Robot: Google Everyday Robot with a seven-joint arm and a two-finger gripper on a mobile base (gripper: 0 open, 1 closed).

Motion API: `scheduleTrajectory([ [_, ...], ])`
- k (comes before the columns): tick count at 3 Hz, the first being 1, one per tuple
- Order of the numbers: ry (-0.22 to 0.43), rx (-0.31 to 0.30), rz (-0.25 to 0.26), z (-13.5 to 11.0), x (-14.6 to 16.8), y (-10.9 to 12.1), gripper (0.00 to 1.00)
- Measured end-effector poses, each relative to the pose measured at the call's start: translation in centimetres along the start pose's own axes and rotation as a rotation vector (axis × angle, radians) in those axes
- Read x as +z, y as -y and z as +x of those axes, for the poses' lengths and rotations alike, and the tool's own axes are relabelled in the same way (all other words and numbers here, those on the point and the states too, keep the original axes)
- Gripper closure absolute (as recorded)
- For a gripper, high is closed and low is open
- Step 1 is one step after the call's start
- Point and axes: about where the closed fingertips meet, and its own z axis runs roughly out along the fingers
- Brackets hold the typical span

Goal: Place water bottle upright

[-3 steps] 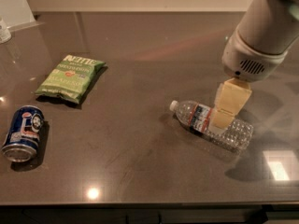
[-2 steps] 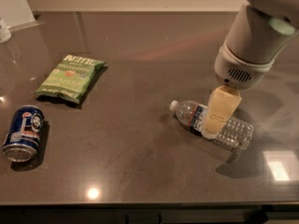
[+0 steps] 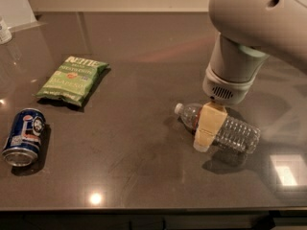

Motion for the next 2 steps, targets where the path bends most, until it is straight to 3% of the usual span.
scheduleTrajectory([
  [1,-0.024,0.017,-0.017,-0.19,1.50,-0.19,0.16],
  [2,-0.032,0.025,-0.034,-0.37,1.98,-0.35,0.39],
])
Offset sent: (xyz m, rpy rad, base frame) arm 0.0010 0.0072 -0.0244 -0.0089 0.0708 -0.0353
